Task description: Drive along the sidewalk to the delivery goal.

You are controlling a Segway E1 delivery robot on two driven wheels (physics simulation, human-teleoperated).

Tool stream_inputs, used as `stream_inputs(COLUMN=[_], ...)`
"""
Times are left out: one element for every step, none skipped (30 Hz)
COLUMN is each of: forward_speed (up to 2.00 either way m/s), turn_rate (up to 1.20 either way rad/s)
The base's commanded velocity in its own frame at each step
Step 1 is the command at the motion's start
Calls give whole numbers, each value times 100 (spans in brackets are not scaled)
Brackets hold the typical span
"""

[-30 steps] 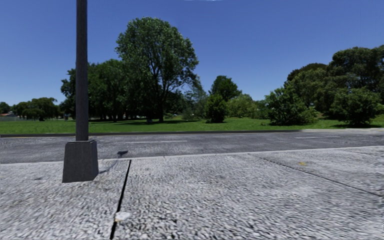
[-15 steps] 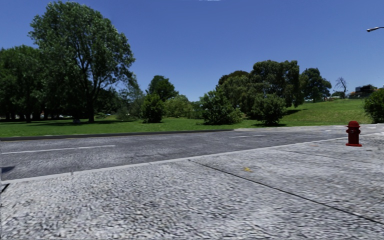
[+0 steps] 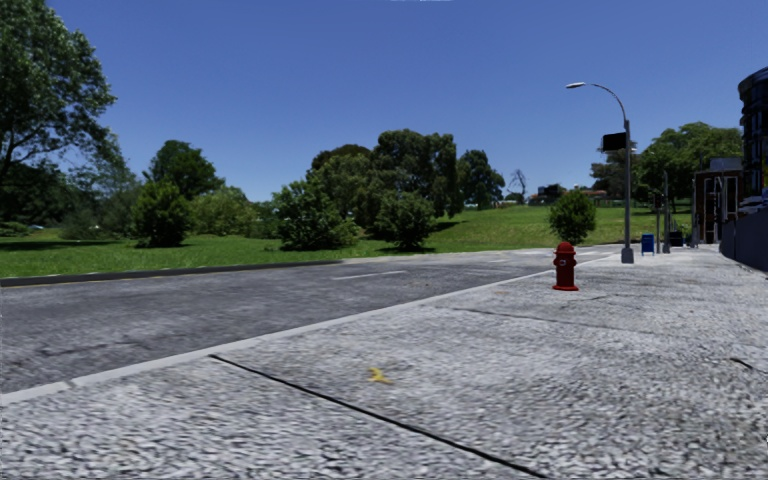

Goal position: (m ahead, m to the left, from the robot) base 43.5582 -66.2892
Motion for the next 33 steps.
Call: stream_inputs(forward_speed=[200,200,200,200,200,200,200,200,200,200,200,200,200,200,200,200,200,200,200,200,200,200,200,200,200,200,200,200,200,200,200,200,200], turn_rate=[-73,-73,-73,-73,-73,-73,-73,-73,-73,-73,-73,-73,-73,-73,-73,-73,-73,-73,-59,-38,-38,-30,-28,-27,-27,-27,-27,-31,-31,-46,-55,-58,-58])
